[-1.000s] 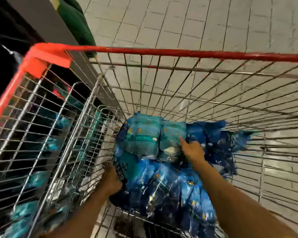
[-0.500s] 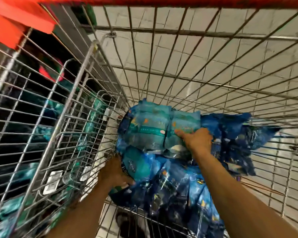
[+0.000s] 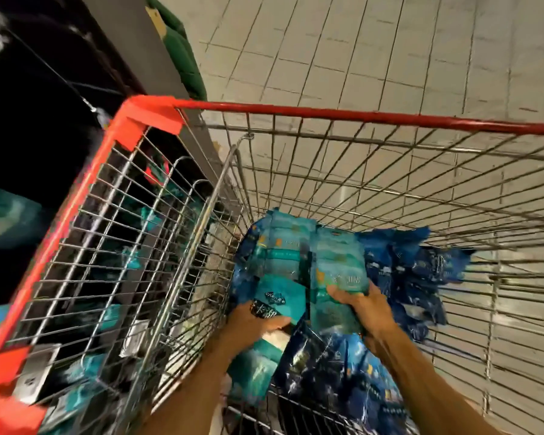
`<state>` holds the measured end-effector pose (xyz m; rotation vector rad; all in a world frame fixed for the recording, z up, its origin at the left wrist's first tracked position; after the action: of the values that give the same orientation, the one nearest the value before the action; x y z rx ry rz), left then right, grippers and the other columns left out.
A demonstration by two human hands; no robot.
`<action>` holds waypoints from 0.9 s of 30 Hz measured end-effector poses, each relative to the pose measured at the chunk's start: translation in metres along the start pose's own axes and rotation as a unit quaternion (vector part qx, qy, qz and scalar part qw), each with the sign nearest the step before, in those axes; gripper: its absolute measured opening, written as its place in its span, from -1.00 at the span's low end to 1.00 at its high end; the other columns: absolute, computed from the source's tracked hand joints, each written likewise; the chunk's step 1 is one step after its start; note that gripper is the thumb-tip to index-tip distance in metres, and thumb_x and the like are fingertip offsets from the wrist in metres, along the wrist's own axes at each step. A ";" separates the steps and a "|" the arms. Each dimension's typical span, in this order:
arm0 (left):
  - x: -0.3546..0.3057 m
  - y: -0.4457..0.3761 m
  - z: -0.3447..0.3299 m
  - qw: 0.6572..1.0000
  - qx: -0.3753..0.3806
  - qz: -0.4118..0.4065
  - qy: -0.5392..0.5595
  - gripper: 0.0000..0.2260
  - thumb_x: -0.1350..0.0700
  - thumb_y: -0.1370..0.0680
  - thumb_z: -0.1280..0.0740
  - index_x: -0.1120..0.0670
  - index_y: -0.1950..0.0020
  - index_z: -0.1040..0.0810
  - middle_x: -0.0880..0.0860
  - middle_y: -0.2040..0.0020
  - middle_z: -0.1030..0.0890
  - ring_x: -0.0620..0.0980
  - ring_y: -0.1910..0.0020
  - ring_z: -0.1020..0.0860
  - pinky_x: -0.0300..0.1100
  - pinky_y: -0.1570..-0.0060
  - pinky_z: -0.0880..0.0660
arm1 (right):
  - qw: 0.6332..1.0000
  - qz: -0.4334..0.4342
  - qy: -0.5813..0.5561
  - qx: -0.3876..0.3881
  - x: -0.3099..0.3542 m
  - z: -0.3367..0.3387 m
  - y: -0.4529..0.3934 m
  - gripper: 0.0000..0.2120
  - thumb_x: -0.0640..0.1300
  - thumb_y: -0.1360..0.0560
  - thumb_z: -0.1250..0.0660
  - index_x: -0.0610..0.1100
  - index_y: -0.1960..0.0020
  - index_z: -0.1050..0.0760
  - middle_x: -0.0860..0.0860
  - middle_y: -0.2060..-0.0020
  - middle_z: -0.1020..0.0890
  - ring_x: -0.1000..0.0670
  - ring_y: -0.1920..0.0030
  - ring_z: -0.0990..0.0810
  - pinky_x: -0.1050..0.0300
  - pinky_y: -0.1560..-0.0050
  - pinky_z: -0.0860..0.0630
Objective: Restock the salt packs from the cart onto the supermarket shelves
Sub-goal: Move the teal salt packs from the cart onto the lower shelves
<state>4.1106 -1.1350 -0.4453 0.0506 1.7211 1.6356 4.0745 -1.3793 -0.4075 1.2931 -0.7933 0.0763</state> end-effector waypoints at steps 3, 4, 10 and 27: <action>-0.037 0.039 -0.003 0.995 -0.019 -0.036 0.087 -0.43 -0.06 -0.25 -0.64 0.01 -0.15 -0.48 -0.10 0.04 -0.70 -0.12 0.13 -0.66 -0.22 0.15 -0.59 | 0.999 0.015 -0.007 0.039 0.019 0.010 0.049 -0.29 -0.18 -0.19 -0.64 0.01 -0.30 -0.49 -0.09 -0.11 -0.70 -0.18 0.02 -0.71 0.01 0.18 -0.66; -0.052 0.056 -0.001 0.991 -0.015 -0.056 0.120 -0.38 -0.06 -0.25 -0.64 0.00 -0.19 -0.44 -0.14 0.09 -0.71 -0.16 0.14 -0.67 -0.26 0.17 -0.57 | 0.999 0.023 -0.022 0.044 0.029 0.014 0.068 -0.25 -0.25 -0.27 -0.60 0.03 -0.39 -0.42 -0.10 -0.19 -0.65 -0.16 0.00 -0.69 0.01 0.17 -0.65; -0.120 0.202 0.028 0.968 0.007 -0.105 0.226 -0.26 -0.03 -0.32 -0.57 0.08 -0.44 -0.40 0.19 -0.33 -0.53 0.24 -0.32 -0.49 0.21 -0.34 -0.39 | 0.987 0.088 -0.099 0.086 0.093 0.009 0.196 0.17 -0.13 -0.04 -0.63 -0.01 -0.57 -0.19 -0.19 -0.35 -0.53 -0.24 -0.27 -0.57 -0.39 -0.30 -0.44; -0.118 0.585 0.213 0.784 -0.290 -0.483 0.261 -0.69 0.23 -0.39 -0.52 0.08 -0.10 -0.58 0.06 -0.03 -0.72 0.03 0.03 -0.70 -0.07 0.10 -0.63 | 0.854 0.362 -0.041 0.372 0.201 -0.181 0.506 -0.49 -0.14 -0.20 -0.66 -0.15 -0.11 -0.63 -0.21 -0.03 -0.71 -0.24 0.03 -0.72 -0.09 0.15 -0.66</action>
<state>4.0440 -0.9075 0.1427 -1.4574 1.1180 1.2957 4.0714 -1.1381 0.1136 1.6432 -1.3740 1.0288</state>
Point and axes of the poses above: each hand's wrist, its own y-axis away from the middle knuckle, its own z-axis out of the back of the hand, x = y × z, the point moved 4 cm from there along -y, towards the middle knuckle
